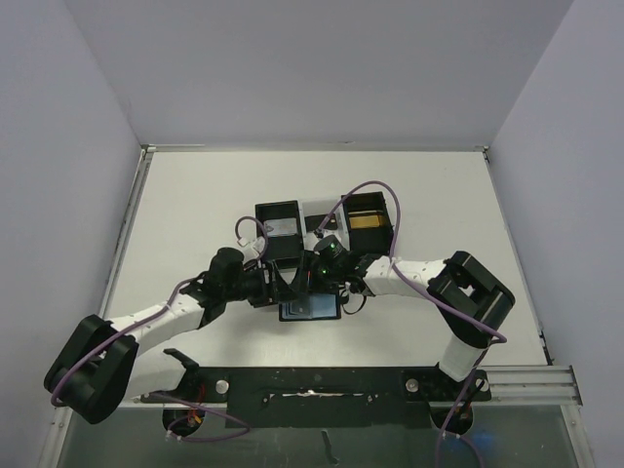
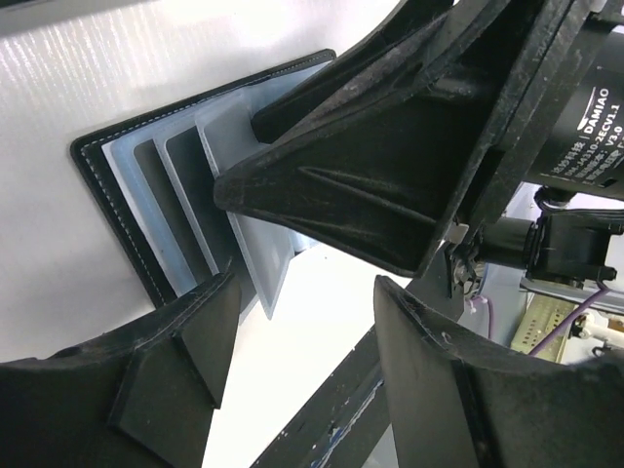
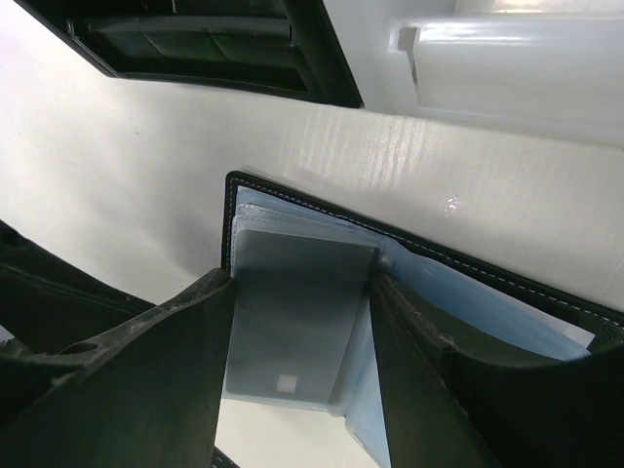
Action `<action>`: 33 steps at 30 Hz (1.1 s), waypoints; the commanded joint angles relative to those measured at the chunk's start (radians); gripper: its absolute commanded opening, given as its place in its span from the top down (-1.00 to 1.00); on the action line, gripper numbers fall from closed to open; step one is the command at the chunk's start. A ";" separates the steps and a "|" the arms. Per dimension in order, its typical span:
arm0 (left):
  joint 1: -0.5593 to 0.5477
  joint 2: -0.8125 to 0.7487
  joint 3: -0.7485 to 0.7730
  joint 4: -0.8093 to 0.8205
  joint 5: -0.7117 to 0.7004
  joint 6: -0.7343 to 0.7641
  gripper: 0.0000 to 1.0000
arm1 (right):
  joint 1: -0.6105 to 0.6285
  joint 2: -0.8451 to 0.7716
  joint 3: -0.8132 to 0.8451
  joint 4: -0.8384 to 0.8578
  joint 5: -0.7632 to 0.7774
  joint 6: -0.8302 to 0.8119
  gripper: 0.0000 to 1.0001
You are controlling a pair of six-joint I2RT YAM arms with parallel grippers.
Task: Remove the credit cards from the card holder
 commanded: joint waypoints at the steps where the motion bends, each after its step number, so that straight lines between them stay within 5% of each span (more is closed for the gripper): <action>1: -0.015 0.036 0.002 0.131 0.016 -0.013 -0.10 | -0.004 -0.015 -0.014 0.012 -0.011 0.006 0.15; 19: -0.066 0.178 0.031 0.235 0.028 -0.022 0.01 | -0.006 -0.018 -0.011 0.022 -0.033 0.001 0.12; 33: -0.066 0.184 0.065 0.243 0.032 -0.027 0.02 | -0.007 -0.113 0.014 -0.050 0.025 -0.057 -0.30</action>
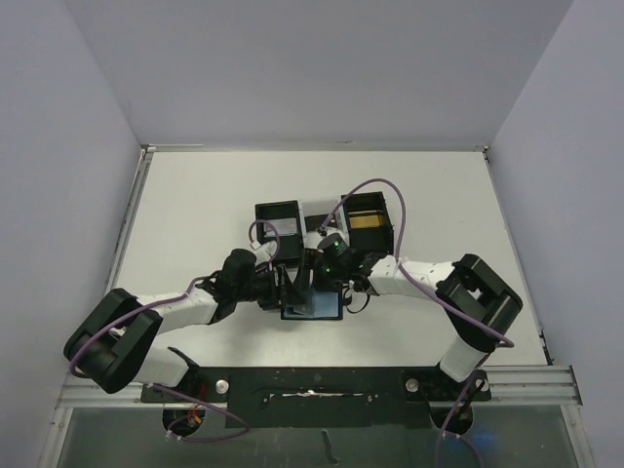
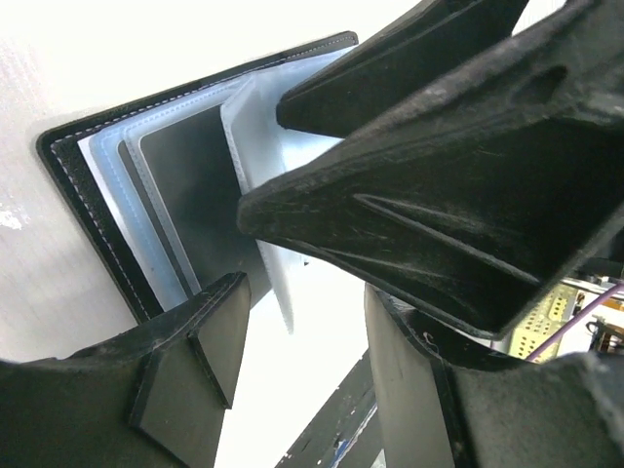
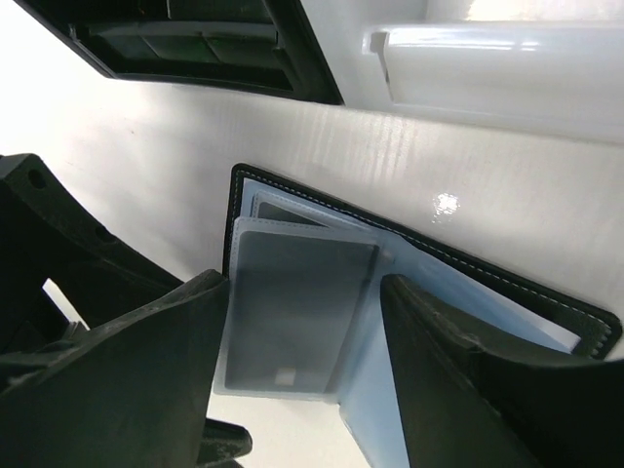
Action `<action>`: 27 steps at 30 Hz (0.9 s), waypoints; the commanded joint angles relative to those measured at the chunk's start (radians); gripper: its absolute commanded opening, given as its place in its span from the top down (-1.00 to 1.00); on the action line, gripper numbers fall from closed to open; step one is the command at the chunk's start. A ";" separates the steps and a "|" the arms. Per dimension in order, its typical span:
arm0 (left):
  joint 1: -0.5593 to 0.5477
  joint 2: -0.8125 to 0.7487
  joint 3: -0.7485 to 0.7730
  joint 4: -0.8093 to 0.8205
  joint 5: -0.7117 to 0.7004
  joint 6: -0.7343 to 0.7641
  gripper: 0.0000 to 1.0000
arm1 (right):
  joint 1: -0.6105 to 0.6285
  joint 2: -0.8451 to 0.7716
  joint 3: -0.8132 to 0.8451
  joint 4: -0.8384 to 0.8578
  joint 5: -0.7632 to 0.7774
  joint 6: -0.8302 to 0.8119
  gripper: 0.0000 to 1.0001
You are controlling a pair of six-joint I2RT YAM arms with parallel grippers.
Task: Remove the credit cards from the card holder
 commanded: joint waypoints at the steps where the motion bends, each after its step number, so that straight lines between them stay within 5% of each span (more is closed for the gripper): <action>1: -0.004 -0.005 0.052 0.098 0.022 -0.008 0.02 | 0.003 -0.099 0.019 -0.029 0.030 -0.044 -0.34; 18: -0.052 0.103 0.118 0.132 0.075 -0.030 0.02 | -0.021 -0.293 -0.027 -0.218 0.341 0.066 -0.58; 27: -0.151 0.116 0.179 0.122 -0.004 -0.043 0.00 | -0.072 -0.401 -0.120 -0.166 0.333 0.109 -0.57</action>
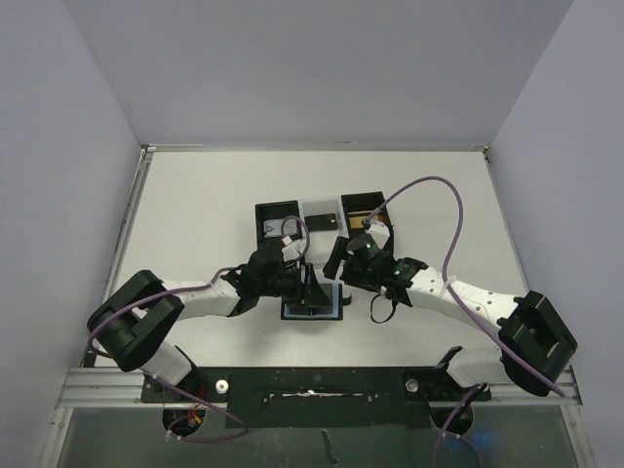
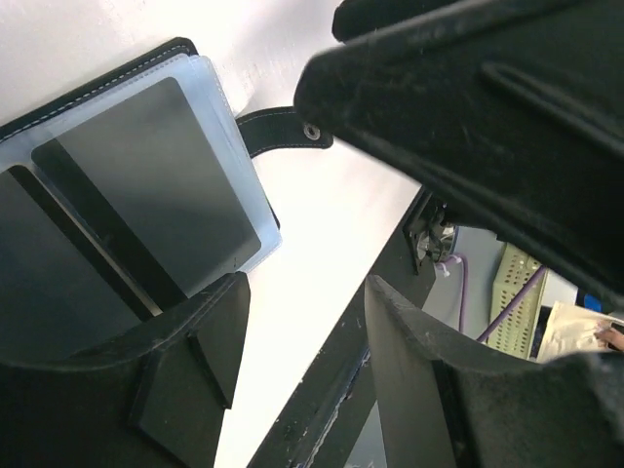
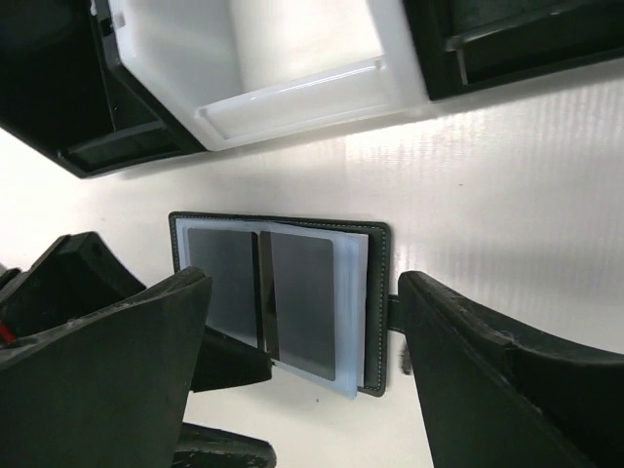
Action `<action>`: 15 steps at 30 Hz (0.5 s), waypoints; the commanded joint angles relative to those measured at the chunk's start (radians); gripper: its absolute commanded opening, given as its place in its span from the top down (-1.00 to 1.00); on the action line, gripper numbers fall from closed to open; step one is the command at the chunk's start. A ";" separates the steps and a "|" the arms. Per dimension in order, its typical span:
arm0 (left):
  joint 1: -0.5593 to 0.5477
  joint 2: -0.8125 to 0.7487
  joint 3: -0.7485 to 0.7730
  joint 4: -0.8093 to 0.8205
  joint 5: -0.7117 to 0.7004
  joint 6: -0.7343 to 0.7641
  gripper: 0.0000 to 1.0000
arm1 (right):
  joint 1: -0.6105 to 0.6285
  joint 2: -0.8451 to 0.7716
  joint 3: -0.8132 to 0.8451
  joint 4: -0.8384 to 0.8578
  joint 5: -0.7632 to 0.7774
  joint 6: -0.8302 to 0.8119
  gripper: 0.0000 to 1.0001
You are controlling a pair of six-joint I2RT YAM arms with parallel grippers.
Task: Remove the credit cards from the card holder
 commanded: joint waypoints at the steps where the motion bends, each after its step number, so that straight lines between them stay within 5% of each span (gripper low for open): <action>1: -0.008 -0.066 0.023 -0.001 -0.087 0.008 0.00 | -0.030 -0.063 -0.021 0.052 0.009 0.017 -0.55; 7: 0.022 -0.234 -0.035 -0.190 -0.277 0.043 -0.01 | -0.036 -0.064 -0.037 0.156 -0.123 -0.030 -0.16; 15: 0.093 -0.338 -0.082 -0.240 -0.269 0.034 -0.01 | -0.022 0.080 0.005 0.188 -0.266 -0.060 0.16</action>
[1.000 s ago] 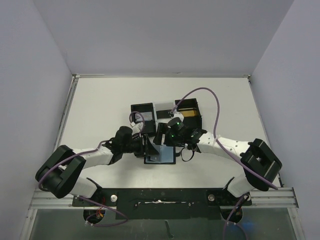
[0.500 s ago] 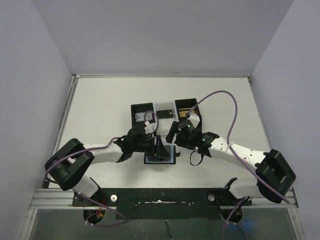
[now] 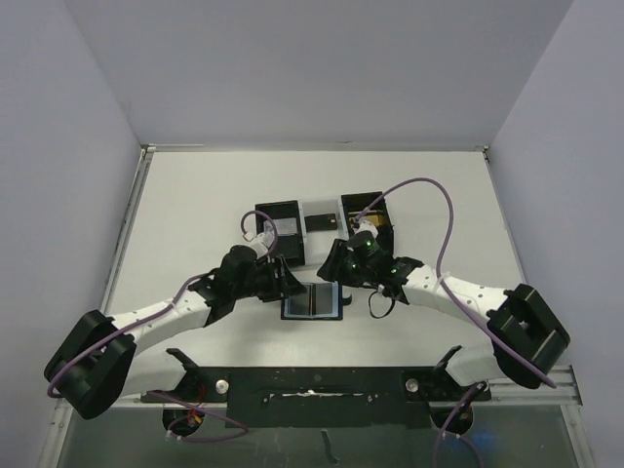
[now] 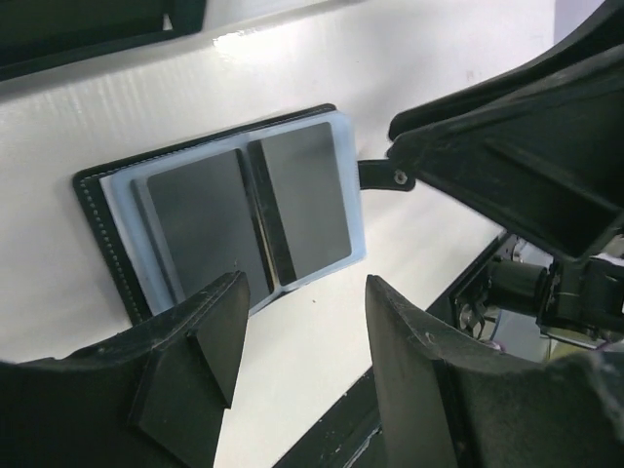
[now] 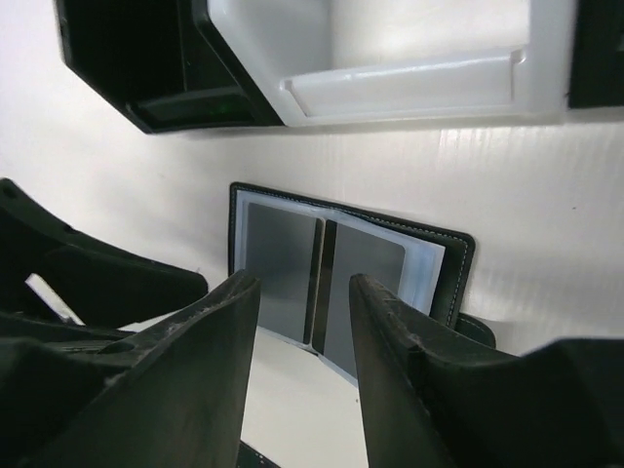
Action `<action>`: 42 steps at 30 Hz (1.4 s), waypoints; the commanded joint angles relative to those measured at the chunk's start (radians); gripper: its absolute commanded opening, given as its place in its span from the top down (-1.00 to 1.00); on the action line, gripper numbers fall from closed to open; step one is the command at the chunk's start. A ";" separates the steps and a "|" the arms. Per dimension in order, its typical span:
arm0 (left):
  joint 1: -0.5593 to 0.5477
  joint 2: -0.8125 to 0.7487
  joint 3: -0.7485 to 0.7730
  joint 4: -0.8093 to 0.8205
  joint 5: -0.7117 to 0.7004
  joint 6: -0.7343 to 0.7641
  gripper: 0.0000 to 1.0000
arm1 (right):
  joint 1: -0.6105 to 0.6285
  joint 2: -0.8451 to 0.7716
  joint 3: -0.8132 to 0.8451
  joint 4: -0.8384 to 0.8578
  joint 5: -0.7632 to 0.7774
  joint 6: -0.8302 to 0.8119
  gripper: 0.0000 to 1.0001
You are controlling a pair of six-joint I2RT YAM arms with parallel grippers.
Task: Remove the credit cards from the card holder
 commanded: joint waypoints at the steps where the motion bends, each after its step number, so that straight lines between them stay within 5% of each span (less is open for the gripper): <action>1: 0.023 -0.020 0.013 -0.029 -0.011 0.022 -0.01 | 0.009 0.094 0.044 0.023 -0.083 -0.008 0.17; 9: 0.021 0.083 0.073 0.028 0.068 0.028 -0.01 | 0.008 0.213 0.029 -0.083 -0.056 0.026 0.24; 20: 0.001 0.281 0.104 0.140 0.130 -0.014 0.03 | -0.001 0.212 -0.047 -0.017 -0.074 0.069 0.29; 42: -0.011 0.403 0.070 0.308 0.164 -0.139 0.74 | -0.012 0.224 -0.068 0.013 -0.100 0.079 0.31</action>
